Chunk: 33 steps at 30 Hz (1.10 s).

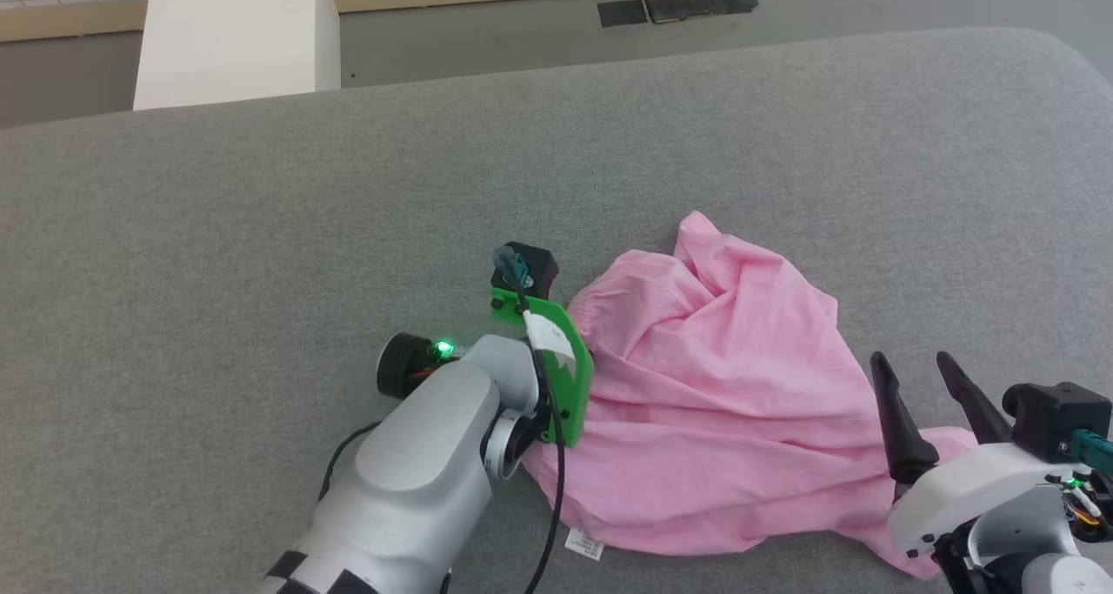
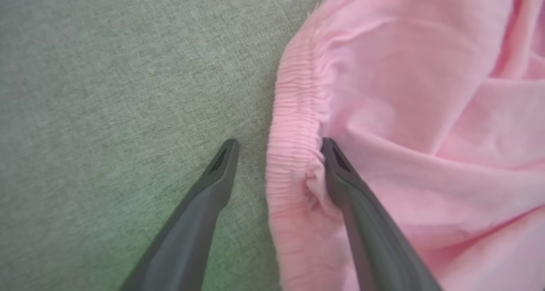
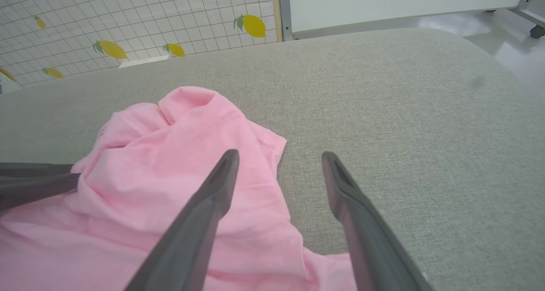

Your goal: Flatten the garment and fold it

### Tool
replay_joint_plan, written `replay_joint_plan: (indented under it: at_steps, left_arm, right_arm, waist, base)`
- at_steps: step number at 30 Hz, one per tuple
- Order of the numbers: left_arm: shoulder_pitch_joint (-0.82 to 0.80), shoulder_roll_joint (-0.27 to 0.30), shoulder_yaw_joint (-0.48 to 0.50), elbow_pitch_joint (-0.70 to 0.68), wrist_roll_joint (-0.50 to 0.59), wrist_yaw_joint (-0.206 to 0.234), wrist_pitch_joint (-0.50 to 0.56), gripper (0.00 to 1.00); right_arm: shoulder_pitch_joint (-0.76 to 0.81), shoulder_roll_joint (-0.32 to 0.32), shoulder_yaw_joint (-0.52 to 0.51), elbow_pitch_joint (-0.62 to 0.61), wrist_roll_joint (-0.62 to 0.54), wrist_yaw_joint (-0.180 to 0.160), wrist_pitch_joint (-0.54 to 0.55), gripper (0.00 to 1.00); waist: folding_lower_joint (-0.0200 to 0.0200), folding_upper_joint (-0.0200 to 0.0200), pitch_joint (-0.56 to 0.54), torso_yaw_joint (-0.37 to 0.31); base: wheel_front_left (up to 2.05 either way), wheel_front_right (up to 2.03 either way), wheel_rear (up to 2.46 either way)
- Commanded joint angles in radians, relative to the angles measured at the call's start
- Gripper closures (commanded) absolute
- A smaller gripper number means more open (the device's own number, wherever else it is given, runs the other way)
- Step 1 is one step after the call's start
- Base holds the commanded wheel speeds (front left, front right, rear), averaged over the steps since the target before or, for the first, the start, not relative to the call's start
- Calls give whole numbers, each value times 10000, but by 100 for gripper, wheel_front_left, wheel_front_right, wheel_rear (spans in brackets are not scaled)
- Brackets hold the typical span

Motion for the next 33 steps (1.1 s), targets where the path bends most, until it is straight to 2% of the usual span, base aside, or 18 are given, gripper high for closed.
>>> replay_joint_plan:
  at_steps: [1,2,3,7,12,17,19,20,21,28,30,33]
  left_arm:
    - [28,5,-156,146,-106,-102,67,90]
    - [-20,5,-182,129,-157,-128,-84,100]
    - [-47,5,-167,122,-201,-119,-230,100]
    - [-358,138,455,152,-185,361,-1742,100]
    - [-772,756,1653,255,-318,1066,-3692,100]
    - [-842,1466,2756,370,-628,1608,-5023,100]
    - [-725,1657,3085,421,-803,1690,-5339,100]
    - [-648,1713,3152,425,-869,1617,-5431,71]
    - [-545,1739,3224,425,-970,1513,-5501,0]
    - [1016,1807,3555,-517,-1194,765,-6846,0]
    - [1830,1800,3893,-1406,-1038,638,-7021,0]
    - [3143,1560,5128,-3577,-189,696,-7041,0]
  right_arm:
    - [-169,6,58,43,100,-15,-85,0]
    - [-189,6,90,61,142,-15,-111,0]
    - [-200,6,103,74,175,-15,-132,0]
    - [-238,6,101,79,249,-15,-203,0]
    - [-346,6,106,68,248,-15,-241,0]
    - [-423,7,134,5,254,-15,-223,0]
    - [-437,7,149,-29,244,-15,-207,0]
    - [-440,7,156,-40,241,-15,-200,0]
    - [-443,7,168,-49,236,-15,-192,0]
    - [-452,7,372,-191,117,-15,-136,0]
    - [-499,7,539,-222,-12,-15,-44,0]
    - [-717,7,703,-96,-68,-15,139,0]
  waist:
    - [0,-1,83,-33]
    - [0,-1,97,-13]
    - [0,-1,107,16]
    - [0,-1,164,230]
    - [0,-1,213,505]
    - [0,-1,240,721]
    - [0,-1,235,780]
    - [0,-1,227,800]
    - [0,-1,212,819]
    - [0,-1,-35,961]
    - [0,-1,-108,1030]
    - [0,-1,-114,1224]
  base:
    - [0,0,0]
    - [0,0,0]
    - [0,0,0]
    - [0,0,0]
    - [0,0,0]
    - [0,0,0]
    - [0,0,0]
    - [0,0,0]
    - [0,0,0]
    - [0,0,0]
    - [0,0,0]
    - [0,0,0]
